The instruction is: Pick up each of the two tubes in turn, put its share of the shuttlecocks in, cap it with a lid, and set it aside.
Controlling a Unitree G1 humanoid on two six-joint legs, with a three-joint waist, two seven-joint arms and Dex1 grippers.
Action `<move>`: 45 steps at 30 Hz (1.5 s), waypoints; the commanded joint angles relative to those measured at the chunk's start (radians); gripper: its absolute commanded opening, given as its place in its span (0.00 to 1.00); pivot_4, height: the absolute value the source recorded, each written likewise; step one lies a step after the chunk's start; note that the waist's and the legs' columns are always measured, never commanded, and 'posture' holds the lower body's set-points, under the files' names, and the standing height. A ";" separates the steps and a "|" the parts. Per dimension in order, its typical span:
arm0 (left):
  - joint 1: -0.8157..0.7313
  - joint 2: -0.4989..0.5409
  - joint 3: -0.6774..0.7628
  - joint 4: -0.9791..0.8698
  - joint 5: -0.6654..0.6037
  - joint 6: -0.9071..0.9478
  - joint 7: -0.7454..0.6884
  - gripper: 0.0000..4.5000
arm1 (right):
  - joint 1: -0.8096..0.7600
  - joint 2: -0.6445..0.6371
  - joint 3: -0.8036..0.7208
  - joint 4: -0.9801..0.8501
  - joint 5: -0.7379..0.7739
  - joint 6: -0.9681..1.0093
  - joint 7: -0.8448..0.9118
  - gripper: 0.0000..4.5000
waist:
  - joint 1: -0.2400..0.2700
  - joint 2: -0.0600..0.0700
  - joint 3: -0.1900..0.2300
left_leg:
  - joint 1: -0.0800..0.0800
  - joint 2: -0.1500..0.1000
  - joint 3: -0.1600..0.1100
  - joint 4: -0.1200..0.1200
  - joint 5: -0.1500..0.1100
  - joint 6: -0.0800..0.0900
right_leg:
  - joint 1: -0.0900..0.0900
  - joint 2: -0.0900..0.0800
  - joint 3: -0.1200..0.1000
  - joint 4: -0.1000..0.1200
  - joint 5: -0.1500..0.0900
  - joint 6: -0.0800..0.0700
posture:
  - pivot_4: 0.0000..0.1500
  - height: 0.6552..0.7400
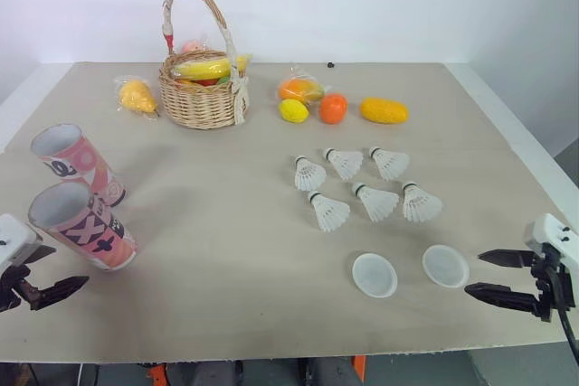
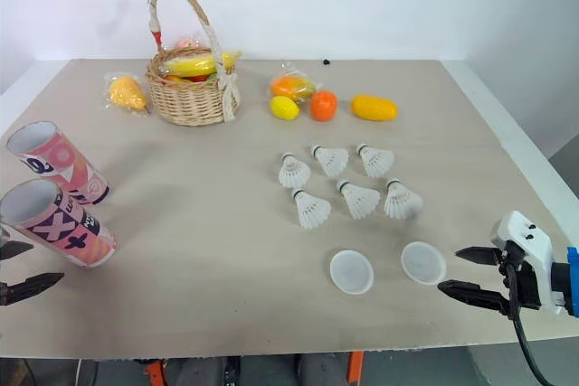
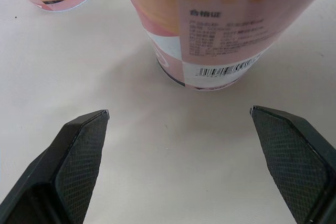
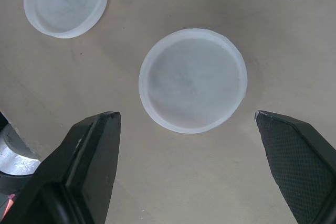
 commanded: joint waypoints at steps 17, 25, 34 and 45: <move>-0.017 0.014 0.035 0.007 -0.025 0.057 -0.008 1.00 | -0.021 -0.013 -0.034 0.009 0.012 -0.020 0.006 0.97 | 0.000 0.000 0.000 | 0.000 0.000 0.000 0.000 0.000 0.000 | 0.000 0.000 0.000 0.000 0.000 0.000 | 1.00 1.00; -0.012 -0.037 0.081 0.004 -0.030 0.027 0.018 1.00 | -0.045 -0.030 -0.060 -0.053 0.058 -0.003 0.039 0.97 | -0.001 0.000 0.000 | 0.000 0.000 0.000 0.000 0.000 0.000 | 0.000 0.000 0.000 0.000 0.000 0.000 | 1.00 1.00; -0.031 -0.292 0.061 -0.070 -0.083 -0.100 0.132 1.00 | -0.625 0.198 0.265 -0.341 0.371 0.147 -0.160 0.97 | -0.018 -0.006 -0.004 | 0.003 0.006 0.002 0.002 0.000 -0.001 | 0.000 0.006 0.005 0.000 0.007 -0.002 | 1.00 1.00; 0.027 -0.583 -0.034 -0.049 -0.059 -0.411 0.228 1.00 | -0.894 0.480 0.590 -0.107 0.182 -0.029 -0.153 0.97 | -0.001 -0.010 -0.006 | -0.003 0.007 0.004 0.003 -0.001 -0.003 | -0.005 0.006 0.004 -0.001 0.012 -0.006 | 1.00 1.00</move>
